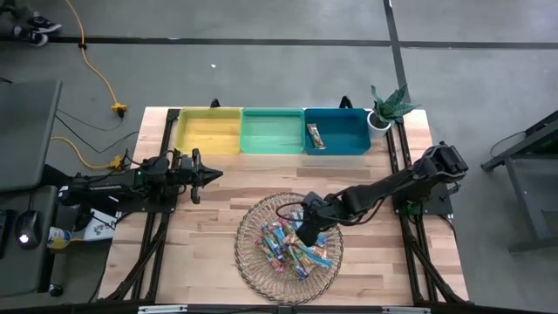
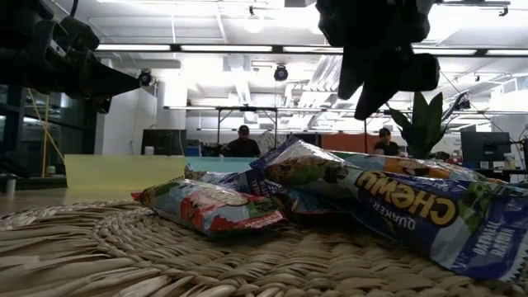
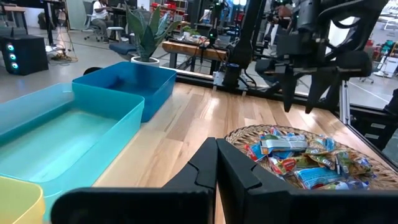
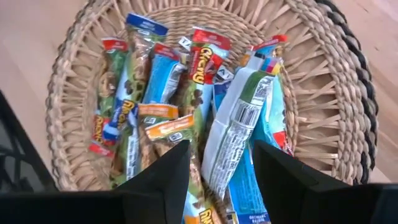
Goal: Pick and place Granola Bars by type
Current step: Put the orange granola bar into the blue bin
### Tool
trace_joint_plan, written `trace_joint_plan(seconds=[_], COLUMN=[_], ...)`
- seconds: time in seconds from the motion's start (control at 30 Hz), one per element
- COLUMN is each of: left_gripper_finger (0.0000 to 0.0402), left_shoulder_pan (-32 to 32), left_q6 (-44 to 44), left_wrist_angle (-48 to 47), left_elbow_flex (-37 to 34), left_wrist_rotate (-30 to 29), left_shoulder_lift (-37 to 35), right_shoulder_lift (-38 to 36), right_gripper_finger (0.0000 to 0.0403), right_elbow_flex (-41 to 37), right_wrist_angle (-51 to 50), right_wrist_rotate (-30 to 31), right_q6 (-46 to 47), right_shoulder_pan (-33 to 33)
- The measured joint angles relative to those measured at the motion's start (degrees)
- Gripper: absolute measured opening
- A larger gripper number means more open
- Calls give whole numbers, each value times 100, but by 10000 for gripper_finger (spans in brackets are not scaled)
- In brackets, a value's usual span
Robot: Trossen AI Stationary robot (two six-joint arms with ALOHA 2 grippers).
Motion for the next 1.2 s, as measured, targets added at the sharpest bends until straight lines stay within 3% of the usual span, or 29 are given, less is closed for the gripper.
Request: trace_joint_plan(seconds=[0.17, 0.3, 0.5, 0.77, 0.9, 1.2], left_gripper_finger=[0, 0, 0, 0, 0, 0], left_shoulder_pan=[0, 0, 0, 0, 0, 0], left_q6=[2, 1, 2, 0, 1, 0], left_wrist_angle=[0, -1, 0, -1, 0, 0], left_elbow_flex=[0, 1, 1, 0, 0, 0], left_wrist_rotate=[-2, -1, 0, 0, 0, 0], left_shoulder_lift=[0, -1, -2, -2, -2, -2], right_shoulder_lift=[42, 186, 986, 2441, 2699, 2746], right_gripper_finger=[158, 158, 158, 158, 158, 158], right_elbow_flex=[20, 553, 2057, 4232, 4371, 3694], right_wrist_angle=[470, 398, -1075, -3610, -3954, -3913], right_wrist_rotate=[-29, 179, 227, 349, 410, 274], right_q6=[7, -370, -972, -870, -394, 250], right_shoulder_pan=[-18, -28, -179, -291, -291, -332])
